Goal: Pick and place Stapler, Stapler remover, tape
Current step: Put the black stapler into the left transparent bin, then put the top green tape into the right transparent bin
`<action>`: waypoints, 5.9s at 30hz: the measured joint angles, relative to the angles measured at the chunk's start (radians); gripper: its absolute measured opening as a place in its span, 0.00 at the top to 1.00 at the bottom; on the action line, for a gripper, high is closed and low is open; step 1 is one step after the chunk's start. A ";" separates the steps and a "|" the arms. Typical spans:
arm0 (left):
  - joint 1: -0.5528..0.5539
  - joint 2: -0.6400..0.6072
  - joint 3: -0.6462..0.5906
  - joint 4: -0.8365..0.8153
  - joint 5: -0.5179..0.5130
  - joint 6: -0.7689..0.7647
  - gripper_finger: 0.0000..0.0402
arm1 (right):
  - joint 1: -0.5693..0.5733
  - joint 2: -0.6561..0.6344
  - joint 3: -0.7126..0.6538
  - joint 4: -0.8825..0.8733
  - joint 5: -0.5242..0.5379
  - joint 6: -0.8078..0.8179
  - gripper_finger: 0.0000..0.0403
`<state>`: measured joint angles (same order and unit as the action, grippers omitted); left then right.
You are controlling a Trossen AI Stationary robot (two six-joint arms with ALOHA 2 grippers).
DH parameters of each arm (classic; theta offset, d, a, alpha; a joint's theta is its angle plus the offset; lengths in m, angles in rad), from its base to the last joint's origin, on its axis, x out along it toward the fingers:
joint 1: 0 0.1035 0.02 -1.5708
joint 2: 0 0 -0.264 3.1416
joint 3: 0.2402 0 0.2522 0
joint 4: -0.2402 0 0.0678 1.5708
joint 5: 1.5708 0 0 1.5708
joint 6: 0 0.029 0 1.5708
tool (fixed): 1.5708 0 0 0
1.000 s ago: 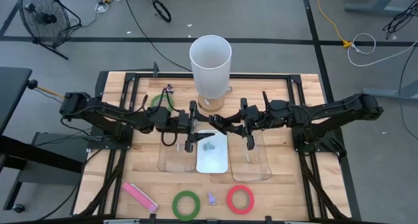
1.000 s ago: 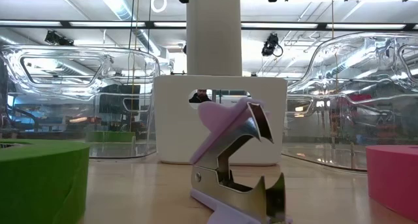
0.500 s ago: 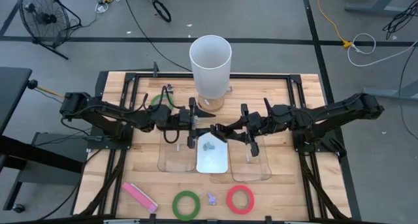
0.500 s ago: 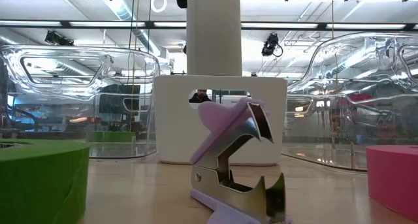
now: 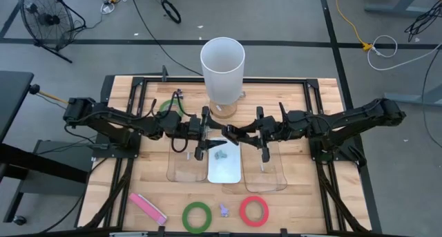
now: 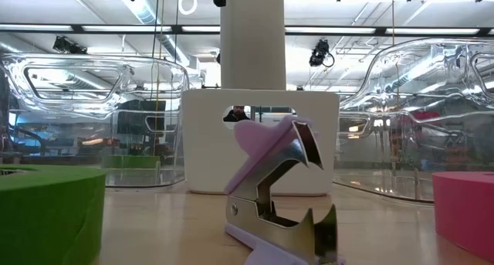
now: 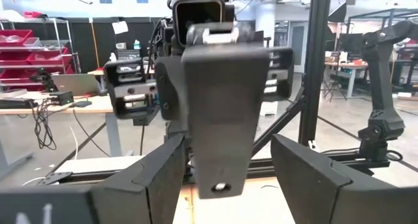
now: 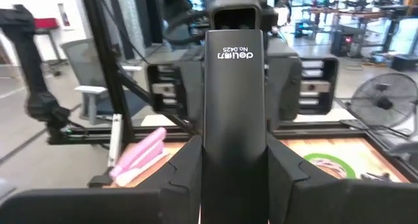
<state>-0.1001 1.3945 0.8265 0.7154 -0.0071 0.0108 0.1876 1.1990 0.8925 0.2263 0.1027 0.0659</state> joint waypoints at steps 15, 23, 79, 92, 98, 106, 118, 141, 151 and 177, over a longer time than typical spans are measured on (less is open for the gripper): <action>0.001 0.000 0.000 0.014 -0.003 -0.004 0.62 | -0.023 0.053 0.000 0.040 -0.003 0.003 0.75; 0.000 0.000 -0.001 -0.004 0.000 0.004 0.62 | -0.023 0.053 0.000 0.022 -0.002 0.013 0.75; -0.355 -0.348 -0.317 -0.847 -0.701 -0.740 0.62 | -0.022 0.025 -0.001 -0.054 -0.014 0.065 0.80; -0.315 -0.349 -0.571 -0.434 -0.661 -0.866 0.62 | -0.022 0.025 -0.001 -0.053 -0.014 0.065 0.80; -0.313 -0.349 -0.590 -0.415 -0.646 -0.901 0.62 | -0.022 0.026 -0.001 -0.048 -0.013 0.064 0.80; -0.306 -0.349 -0.591 -0.416 -0.634 -0.916 0.56 | -0.022 0.026 -0.001 -0.048 -0.013 0.064 0.80; -0.306 -0.355 -0.589 -0.410 -0.666 -0.875 0.24 | -0.022 0.026 -0.001 -0.047 -0.013 0.061 0.80; -0.313 -0.402 -0.510 -0.442 -0.850 -0.619 0.51 | -0.023 0.026 -0.001 -0.049 -0.013 0.057 0.80; -0.392 -0.496 -0.460 -0.533 -0.769 -0.506 0.57 | -0.022 0.026 -0.001 -0.074 -0.013 0.057 0.80; -0.116 -0.565 -0.053 -1.894 -0.792 -0.744 0.65 | -0.022 0.026 -0.001 -0.052 -0.012 0.057 0.80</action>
<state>-0.2165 0.8297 0.7738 -1.1784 -0.7992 -0.7334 0.1654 1.2251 0.8917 0.1745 0.0902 0.1230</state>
